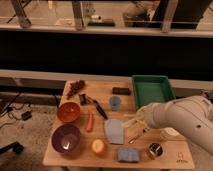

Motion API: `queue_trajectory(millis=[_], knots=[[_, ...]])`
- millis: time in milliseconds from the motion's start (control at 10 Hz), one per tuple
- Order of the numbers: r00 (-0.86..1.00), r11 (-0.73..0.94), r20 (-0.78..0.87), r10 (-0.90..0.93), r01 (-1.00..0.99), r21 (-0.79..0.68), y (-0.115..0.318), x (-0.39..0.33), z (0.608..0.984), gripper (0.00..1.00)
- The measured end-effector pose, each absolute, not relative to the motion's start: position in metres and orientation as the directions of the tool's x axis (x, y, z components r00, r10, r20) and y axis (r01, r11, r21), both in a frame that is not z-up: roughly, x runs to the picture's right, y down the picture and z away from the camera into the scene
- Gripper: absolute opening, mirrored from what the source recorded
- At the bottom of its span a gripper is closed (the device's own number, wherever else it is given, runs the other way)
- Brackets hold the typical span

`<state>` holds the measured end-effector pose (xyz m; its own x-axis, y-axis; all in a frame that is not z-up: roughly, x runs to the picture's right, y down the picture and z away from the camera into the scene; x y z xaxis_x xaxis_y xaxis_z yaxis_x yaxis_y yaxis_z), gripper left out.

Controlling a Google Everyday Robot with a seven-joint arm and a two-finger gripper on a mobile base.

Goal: Place banana in metal cup

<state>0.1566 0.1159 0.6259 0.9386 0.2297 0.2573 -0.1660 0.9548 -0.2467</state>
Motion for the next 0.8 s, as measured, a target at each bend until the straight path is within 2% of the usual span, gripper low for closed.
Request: queue_trajectory(millis=[200,400,800], knots=[[0.938,0.949,0.248,0.244,-0.178,-0.259,0.124,0.158,0.629,0.0],[0.938,0.942,0.227,0.262,-0.196,-0.274,0.153,0.168,0.635,0.0],[0.941,0.935,0.194,0.276,-0.217,-0.28,0.172,0.187,0.626,0.0]])
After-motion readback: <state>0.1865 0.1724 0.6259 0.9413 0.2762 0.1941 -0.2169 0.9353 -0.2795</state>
